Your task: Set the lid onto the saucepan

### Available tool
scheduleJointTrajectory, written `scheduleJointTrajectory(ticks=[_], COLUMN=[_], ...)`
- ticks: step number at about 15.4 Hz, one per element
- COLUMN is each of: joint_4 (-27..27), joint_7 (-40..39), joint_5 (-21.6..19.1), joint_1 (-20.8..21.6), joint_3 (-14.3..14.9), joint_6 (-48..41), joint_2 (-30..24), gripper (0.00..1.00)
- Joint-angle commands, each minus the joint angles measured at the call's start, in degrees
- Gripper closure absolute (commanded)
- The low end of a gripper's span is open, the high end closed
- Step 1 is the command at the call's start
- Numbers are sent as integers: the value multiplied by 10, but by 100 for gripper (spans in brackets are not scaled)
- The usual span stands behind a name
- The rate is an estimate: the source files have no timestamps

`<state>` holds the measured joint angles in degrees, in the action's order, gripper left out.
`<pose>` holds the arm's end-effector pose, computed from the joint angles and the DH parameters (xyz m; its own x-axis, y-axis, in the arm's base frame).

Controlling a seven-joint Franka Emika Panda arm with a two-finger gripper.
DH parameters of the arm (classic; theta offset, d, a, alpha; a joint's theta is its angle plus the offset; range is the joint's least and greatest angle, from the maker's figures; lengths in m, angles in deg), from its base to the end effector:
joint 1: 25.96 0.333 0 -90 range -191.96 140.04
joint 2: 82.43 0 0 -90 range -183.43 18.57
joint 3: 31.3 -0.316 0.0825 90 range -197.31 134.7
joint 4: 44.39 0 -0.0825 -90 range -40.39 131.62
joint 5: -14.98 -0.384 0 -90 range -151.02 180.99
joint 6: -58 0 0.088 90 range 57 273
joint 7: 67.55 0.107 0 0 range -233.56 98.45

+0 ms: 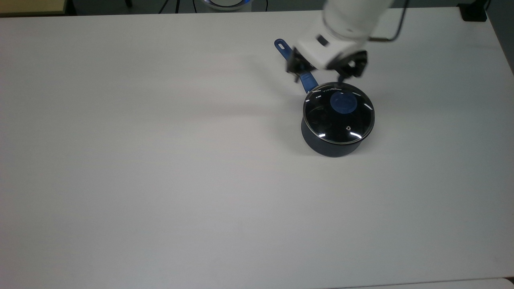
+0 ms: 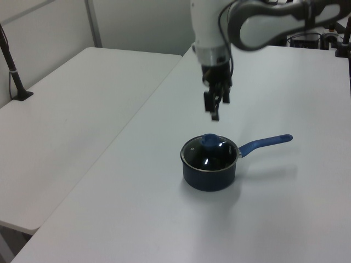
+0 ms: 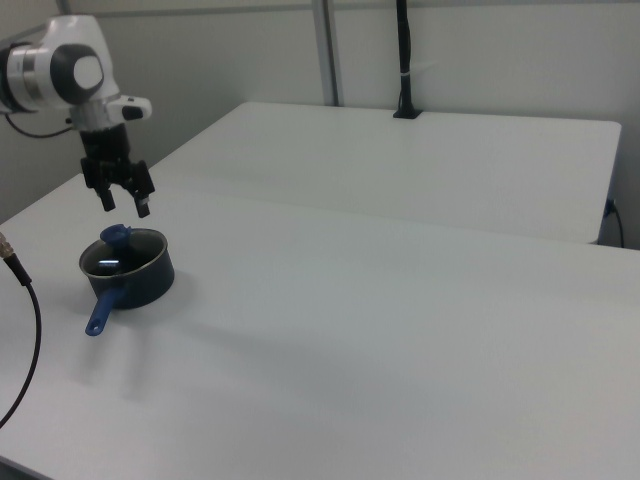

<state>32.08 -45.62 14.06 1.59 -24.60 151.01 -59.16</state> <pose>0.6183 0.2518 0.4919 0.9953 -0.0171 -0.0950 -0.0104 -0.9974 0.0709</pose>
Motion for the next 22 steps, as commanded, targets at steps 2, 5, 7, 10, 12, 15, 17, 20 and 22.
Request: scheduleJointTrajectory(ticks=[2,5,7,10,12,15,17,20,22], joint_4=[49,75,93,100,97,90,82,82,82], joint_7=[-81,-138,-177,-192,-207,-220,-219,-218,-215], joint_5=[3,5,4,5,5,6,7,7,8], joint_1=[-63,-109,-146,-189,-204,-217,-224,-228,-228], joint_3=[2,2,2,2,2,3,3,3,3], joint_6=[-64,-92,-94,-98,-97,-95,-95,-95,-92], joint_2=[-93,-126,-153,-169,-169,-169,-169,-168,-166], gripper=[0,0,0,0,0,0,0,0,0])
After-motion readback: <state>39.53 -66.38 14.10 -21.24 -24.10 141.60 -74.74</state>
